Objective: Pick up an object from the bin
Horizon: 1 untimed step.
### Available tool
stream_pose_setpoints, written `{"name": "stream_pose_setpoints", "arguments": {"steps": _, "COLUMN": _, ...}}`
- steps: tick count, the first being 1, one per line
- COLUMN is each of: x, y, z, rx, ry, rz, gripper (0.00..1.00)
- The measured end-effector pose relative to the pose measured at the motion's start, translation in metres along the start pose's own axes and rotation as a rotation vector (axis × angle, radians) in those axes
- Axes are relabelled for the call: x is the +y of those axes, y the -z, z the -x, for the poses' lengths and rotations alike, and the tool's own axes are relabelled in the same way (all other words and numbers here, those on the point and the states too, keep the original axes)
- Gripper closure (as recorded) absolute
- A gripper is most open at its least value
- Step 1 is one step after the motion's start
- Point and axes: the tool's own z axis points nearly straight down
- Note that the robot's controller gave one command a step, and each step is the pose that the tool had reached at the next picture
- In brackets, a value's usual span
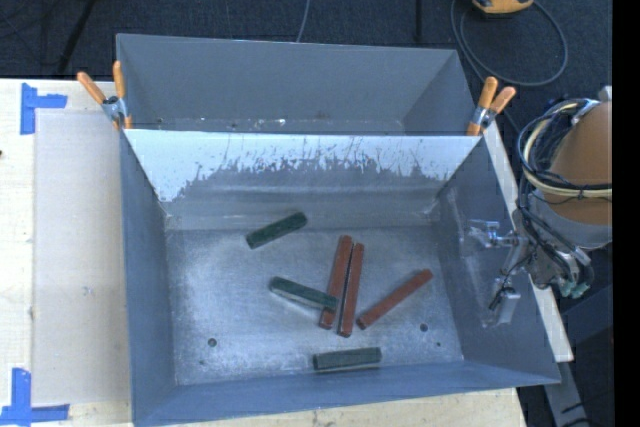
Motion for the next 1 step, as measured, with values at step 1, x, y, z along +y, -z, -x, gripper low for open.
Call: {"name": "stream_pose_setpoints", "arguments": {"steps": 1, "x": 0.0294, "y": -0.0543, "z": 0.0097, "rx": -0.006, "ry": 0.070, "rz": -0.002, "gripper": 0.00}}
